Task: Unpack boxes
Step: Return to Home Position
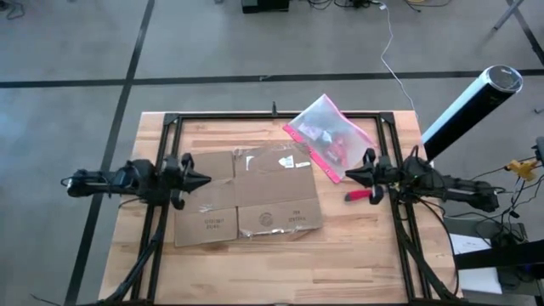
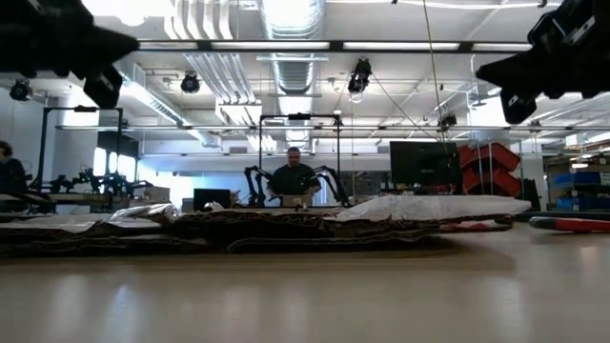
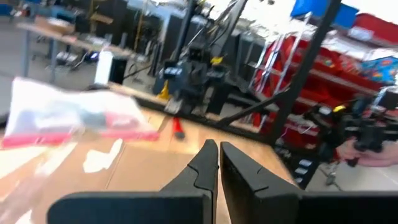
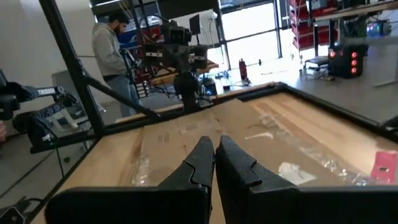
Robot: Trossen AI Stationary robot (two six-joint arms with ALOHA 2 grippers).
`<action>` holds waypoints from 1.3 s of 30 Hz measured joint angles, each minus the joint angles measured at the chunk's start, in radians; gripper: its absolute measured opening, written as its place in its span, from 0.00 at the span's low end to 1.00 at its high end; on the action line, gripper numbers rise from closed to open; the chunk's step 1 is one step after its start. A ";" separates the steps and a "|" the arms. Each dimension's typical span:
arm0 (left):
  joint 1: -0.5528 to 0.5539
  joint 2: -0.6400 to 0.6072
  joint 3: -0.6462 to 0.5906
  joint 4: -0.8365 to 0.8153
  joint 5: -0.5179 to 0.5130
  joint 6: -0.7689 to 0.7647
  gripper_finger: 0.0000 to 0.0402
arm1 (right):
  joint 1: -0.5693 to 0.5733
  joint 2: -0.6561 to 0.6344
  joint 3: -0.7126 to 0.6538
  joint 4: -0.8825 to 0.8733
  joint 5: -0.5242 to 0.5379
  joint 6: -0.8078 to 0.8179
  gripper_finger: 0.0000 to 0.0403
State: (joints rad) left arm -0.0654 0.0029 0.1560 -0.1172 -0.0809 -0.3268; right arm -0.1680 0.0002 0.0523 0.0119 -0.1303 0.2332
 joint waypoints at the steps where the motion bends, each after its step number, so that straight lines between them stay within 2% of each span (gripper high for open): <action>1: 0.000 0.000 -0.015 -0.003 -0.008 -0.004 0.01 | 0.000 0.000 -0.017 0.033 0.000 -0.002 0.00; 6: 0.000 0.004 -0.090 0.070 -0.091 0.003 0.01 | 0.000 0.001 -0.042 0.042 0.011 -0.016 0.00; 10: 0.000 0.003 -0.146 0.186 -0.091 0.076 0.01 | 0.000 0.005 -0.042 0.016 0.034 -0.026 0.00; 17: 0.000 0.002 -0.148 0.194 -0.089 0.184 0.01 | 0.000 0.103 -0.042 0.015 0.029 -0.194 0.00; 27: 0.000 0.006 -0.148 0.185 -0.088 0.188 0.01 | 0.000 0.242 -0.042 0.015 0.027 -0.074 0.00; 39: 0.000 0.006 -0.148 0.182 -0.088 0.188 0.01 | 0.000 0.278 -0.042 0.015 0.027 -0.075 0.00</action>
State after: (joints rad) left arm -0.0654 0.0093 0.0082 0.0647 -0.1685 -0.1390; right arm -0.1680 0.2779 0.0101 0.0273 -0.1036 0.1581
